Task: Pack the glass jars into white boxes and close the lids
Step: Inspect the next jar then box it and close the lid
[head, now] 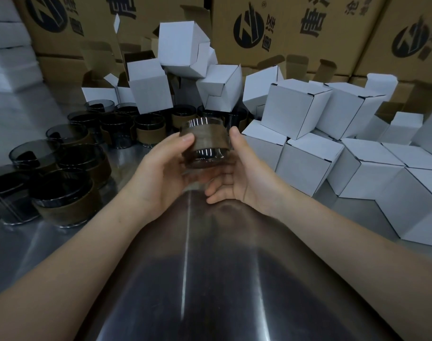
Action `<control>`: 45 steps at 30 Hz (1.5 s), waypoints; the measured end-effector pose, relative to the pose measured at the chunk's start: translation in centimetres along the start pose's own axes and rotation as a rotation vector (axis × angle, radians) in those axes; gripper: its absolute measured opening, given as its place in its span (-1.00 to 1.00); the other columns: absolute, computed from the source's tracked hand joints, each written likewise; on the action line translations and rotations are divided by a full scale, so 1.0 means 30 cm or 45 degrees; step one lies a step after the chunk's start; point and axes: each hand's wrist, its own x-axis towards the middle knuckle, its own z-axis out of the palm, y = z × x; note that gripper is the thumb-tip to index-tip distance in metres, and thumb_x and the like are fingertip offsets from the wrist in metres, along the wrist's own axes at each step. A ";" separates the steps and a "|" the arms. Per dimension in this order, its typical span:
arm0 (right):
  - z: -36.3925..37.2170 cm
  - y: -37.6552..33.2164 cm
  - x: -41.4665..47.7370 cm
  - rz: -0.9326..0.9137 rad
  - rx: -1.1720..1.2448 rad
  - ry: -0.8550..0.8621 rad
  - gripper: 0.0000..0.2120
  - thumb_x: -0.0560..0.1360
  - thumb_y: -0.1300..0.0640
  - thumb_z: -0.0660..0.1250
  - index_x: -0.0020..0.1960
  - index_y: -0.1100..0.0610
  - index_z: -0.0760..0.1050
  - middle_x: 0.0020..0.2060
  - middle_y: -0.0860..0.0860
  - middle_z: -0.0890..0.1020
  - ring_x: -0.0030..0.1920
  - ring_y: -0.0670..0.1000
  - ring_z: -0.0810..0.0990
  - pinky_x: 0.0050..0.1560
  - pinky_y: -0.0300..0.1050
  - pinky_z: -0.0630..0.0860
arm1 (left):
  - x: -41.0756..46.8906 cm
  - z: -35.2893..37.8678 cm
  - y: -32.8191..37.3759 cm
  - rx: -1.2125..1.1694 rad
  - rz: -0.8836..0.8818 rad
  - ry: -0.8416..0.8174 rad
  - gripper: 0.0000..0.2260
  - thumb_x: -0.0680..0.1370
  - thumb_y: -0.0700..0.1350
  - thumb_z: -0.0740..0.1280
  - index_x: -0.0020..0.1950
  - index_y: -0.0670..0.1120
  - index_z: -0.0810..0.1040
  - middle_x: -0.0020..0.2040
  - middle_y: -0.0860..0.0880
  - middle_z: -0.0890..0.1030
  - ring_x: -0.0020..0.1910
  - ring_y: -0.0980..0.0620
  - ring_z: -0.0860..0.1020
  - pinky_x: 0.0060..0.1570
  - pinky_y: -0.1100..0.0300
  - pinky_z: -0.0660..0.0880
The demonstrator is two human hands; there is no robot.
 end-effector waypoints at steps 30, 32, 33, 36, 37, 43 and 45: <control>-0.010 0.022 0.000 -0.361 0.164 0.199 -0.52 0.32 0.16 0.50 0.21 0.23 0.52 -0.03 0.07 0.70 0.01 0.06 0.68 0.07 0.01 0.63 | 0.005 0.037 -0.015 0.571 0.050 0.628 -0.82 0.65 -0.06 0.21 0.14 -0.13 0.50 0.00 -0.06 0.64 -0.11 -0.01 0.66 -0.01 -0.05 0.59; -0.015 0.022 0.002 -0.353 0.209 0.231 -0.57 0.31 0.15 0.47 0.14 0.21 0.54 -0.12 0.02 0.71 -0.09 -0.01 0.70 -0.12 -0.11 0.64 | 0.015 0.018 -0.002 0.889 0.225 0.730 -0.90 0.61 -0.17 0.26 0.08 -0.02 0.51 0.02 0.04 0.59 -0.05 0.14 0.60 0.06 0.16 0.54; -0.017 0.022 0.004 -0.340 0.225 0.246 -0.58 0.30 0.15 0.48 0.14 0.21 0.54 -0.14 0.01 0.72 -0.12 -0.02 0.70 -0.17 -0.15 0.62 | 0.024 0.010 0.008 0.957 0.283 0.769 -0.84 0.59 -0.23 0.27 0.09 0.00 0.50 0.05 0.06 0.57 -0.04 0.23 0.55 0.05 0.28 0.51; -0.018 0.028 0.008 -0.316 0.207 0.284 -0.52 0.28 0.11 0.50 0.16 0.22 0.53 -0.13 0.02 0.72 -0.09 -0.01 0.71 -0.13 -0.14 0.63 | 0.068 -0.010 0.051 1.053 0.328 0.871 -0.69 0.53 -0.28 0.28 0.24 -0.01 0.47 0.21 0.03 0.46 0.05 0.22 0.48 0.13 0.28 0.47; -0.015 0.030 0.008 -0.308 0.189 0.297 -0.47 0.27 0.09 0.51 0.19 0.24 0.52 -0.10 0.03 0.71 -0.07 0.01 0.70 -0.09 -0.09 0.64 | 0.089 -0.020 0.068 1.149 0.307 0.881 -0.64 0.53 -0.26 0.28 0.31 -0.02 0.44 0.28 0.01 0.40 0.15 0.15 0.45 0.21 0.19 0.44; -0.010 0.036 0.014 -0.269 0.136 0.326 -0.34 0.23 0.00 0.53 0.24 0.27 0.50 -0.02 0.11 0.69 0.02 0.10 0.68 0.18 0.22 0.57 | 0.234 -0.096 0.195 1.680 0.226 0.818 -0.39 0.52 -0.22 0.32 0.54 -0.09 0.18 0.56 -0.09 0.14 0.47 -0.21 0.20 0.41 -0.14 0.26; -0.013 0.040 0.018 -0.275 0.115 0.323 -0.36 0.23 -0.01 0.55 0.22 0.26 0.52 -0.06 0.07 0.70 0.01 0.08 0.68 0.19 0.23 0.56 | 0.275 -0.111 0.225 1.837 0.179 0.773 -0.32 0.53 -0.22 0.32 0.58 -0.04 0.08 0.60 -0.07 0.03 0.50 -0.27 0.14 0.41 -0.18 0.20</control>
